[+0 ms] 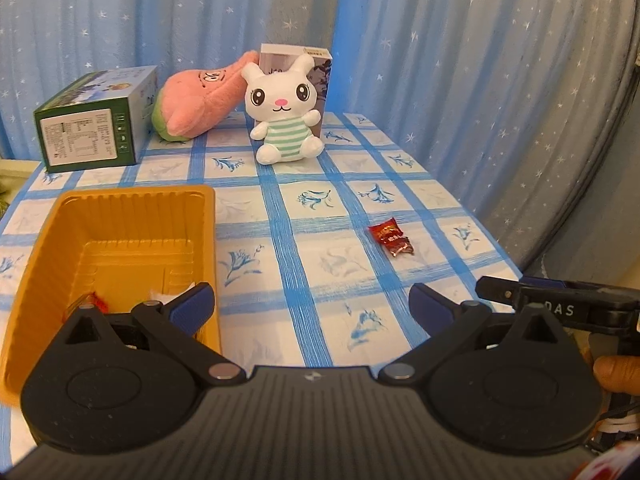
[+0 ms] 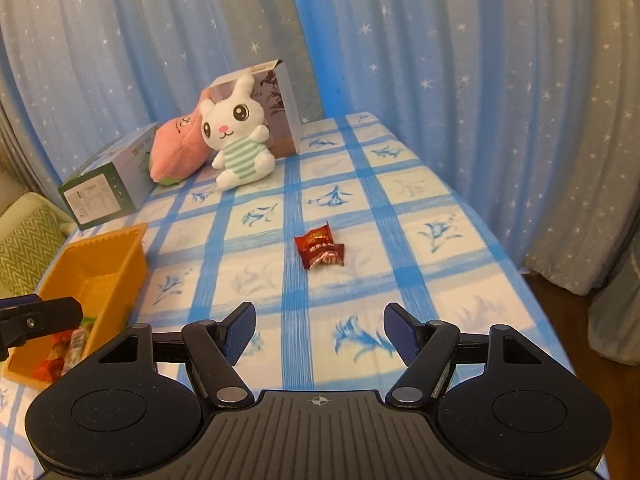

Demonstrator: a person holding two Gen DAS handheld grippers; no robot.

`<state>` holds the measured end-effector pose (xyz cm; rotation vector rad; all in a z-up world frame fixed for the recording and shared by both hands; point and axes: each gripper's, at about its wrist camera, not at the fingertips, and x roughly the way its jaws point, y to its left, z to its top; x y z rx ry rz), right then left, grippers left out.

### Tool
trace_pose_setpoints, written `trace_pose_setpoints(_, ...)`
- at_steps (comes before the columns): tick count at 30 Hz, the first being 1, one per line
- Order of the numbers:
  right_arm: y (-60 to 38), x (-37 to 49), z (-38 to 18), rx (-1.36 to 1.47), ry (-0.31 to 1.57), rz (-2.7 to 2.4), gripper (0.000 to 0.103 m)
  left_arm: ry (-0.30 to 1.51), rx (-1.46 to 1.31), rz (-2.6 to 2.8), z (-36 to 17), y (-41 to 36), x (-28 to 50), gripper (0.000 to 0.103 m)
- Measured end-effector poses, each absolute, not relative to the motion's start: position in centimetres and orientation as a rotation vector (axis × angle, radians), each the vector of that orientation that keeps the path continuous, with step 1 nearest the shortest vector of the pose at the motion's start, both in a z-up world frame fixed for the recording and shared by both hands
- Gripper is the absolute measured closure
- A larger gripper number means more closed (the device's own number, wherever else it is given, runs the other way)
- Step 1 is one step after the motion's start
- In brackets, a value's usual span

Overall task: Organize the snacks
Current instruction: 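Move both tools away from the tray toward the red-wrapped candies, then grasp a red-wrapped candy with the right gripper while the left grasps another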

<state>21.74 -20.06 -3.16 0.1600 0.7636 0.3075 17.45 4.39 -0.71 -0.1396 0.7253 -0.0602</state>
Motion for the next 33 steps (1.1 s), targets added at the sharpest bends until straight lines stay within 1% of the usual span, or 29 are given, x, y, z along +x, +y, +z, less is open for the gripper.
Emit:
trace_pose_setpoints(11, -17.5, 30.6, -8.0, 0.136, 0.790, 0.363, 0.032, 0.747, -0.105, -0.065, -3.3, 4.7, 24.8, 0.001)
trace_pose_setpoints(13, -17.1, 31.8, -8.9, 0.130, 0.798, 0.372, 0.041, 0.749, -0.099, -0.066, -3.7, 4.8, 25.8, 0.001)
trace_pose_setpoints(14, -17.0, 32.3, -9.3, 0.128, 0.801, 0.382, 0.042, 0.749, -0.101, -0.065, -3.9, 4.9, 26.3, 0.001)
trace_pose_setpoints(20, -16.5, 34.8, -11.4, 0.106, 0.798, 0.393, 0.048, 0.753, -0.109, -0.060, -5.0, 5.1, 28.4, 0.001)
trace_pose_setpoints(26, -15.3, 35.8, -12.7, 0.013, 0.783, 0.400, 0.053, 0.764, -0.118, -0.064, -5.8, 5.0, 29.2, 0.001)
trace_pose_setpoints(31, -15.1, 35.8, -12.8, -0.011, 0.778, 0.392, 0.065, 0.772, -0.122, -0.068, -6.2, 4.7, 29.4, 0.001)
trace_pose_setpoints(33, -15.2, 35.8, -12.8, -0.013, 0.781, 0.391, 0.067, 0.776, -0.115, -0.073, -6.3, 4.4, 29.4, 0.001)
